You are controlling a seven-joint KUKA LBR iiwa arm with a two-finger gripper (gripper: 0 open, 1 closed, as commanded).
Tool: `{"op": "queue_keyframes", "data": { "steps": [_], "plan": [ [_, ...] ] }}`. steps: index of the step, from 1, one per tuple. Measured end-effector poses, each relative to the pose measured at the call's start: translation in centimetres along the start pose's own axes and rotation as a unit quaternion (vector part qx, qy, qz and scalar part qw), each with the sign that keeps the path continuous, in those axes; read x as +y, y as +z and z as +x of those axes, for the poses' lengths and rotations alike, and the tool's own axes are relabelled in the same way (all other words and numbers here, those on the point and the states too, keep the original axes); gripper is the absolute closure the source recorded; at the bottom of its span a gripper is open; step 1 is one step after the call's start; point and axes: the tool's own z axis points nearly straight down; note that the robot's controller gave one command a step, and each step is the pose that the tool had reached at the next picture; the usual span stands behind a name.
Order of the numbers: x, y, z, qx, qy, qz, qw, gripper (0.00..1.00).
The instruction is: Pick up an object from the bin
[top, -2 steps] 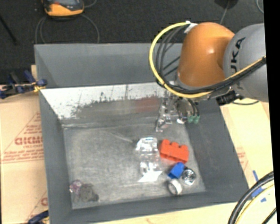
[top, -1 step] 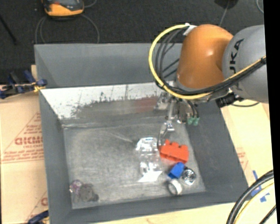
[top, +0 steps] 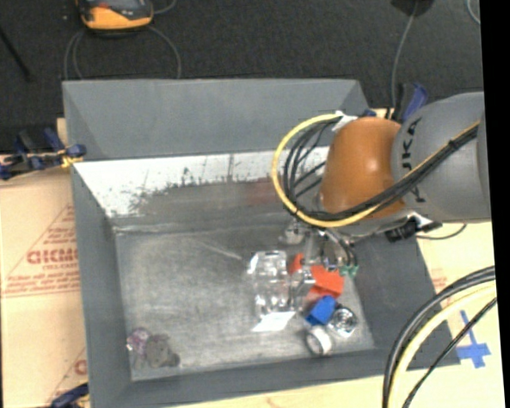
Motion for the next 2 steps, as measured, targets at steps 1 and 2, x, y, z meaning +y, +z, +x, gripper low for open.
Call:
{"op": "queue_keyframes", "data": {
  "steps": [1,2],
  "plan": [
    [-0.1,0.1,-0.2,-0.0063,0.001,0.001,1.0,1.0],
    [-0.5,-2.6,-0.8,0.0029,0.003,0.001,1.0,1.0]
  ]
}}
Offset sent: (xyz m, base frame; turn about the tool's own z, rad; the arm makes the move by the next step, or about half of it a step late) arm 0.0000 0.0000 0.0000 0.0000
